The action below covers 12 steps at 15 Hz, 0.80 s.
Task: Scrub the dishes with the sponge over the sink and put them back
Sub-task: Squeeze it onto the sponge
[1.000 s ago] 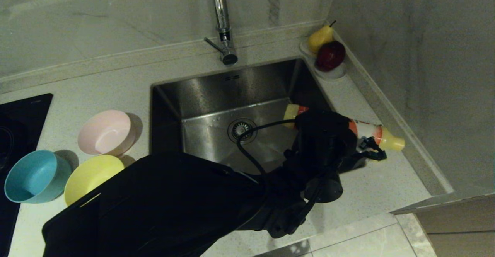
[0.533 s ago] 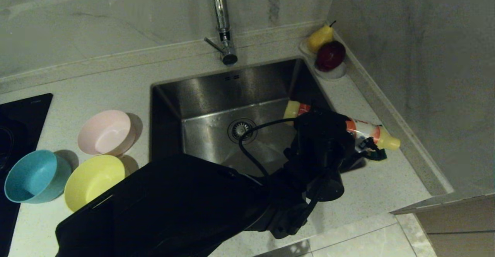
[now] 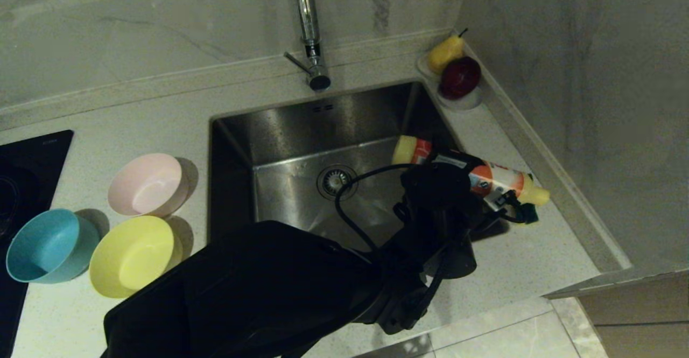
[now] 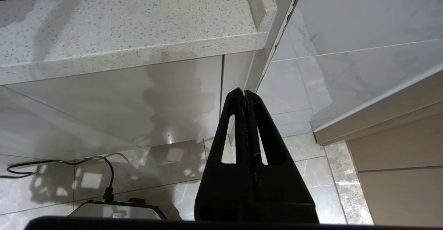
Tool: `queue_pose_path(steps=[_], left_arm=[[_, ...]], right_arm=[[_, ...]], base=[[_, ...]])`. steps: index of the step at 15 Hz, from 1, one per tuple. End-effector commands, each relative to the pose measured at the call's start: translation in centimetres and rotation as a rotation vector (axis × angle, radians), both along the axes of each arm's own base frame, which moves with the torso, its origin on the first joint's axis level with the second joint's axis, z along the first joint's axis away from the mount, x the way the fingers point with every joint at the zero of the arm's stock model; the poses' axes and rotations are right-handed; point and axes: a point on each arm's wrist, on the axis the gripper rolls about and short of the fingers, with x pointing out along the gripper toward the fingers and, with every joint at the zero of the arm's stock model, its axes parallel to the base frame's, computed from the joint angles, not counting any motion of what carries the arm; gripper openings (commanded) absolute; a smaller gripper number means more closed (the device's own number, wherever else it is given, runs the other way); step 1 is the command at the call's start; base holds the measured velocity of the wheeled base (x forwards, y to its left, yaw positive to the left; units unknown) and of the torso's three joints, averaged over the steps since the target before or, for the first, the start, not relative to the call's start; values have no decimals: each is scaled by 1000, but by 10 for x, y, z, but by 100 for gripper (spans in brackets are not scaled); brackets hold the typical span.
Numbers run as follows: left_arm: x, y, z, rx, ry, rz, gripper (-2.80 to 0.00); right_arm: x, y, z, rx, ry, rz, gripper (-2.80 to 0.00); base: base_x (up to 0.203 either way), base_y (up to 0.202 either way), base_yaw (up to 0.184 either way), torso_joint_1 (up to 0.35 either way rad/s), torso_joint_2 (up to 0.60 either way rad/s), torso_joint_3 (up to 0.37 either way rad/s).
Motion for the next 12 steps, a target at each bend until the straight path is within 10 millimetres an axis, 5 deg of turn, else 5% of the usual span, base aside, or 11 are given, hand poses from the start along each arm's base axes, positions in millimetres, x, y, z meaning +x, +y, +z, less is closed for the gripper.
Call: queue_pose_path(steps=[1,12], left_arm=[[1,-1,-3,11,0,8,-280],[2,-3,1,37,-19,21,-280]], right_arm=[[0,0,0,0,0,1,-280],[0,0,0,0,0,1,-280]], base=[[0,0,0,0,0,0],[0,0,0,0,0,0]])
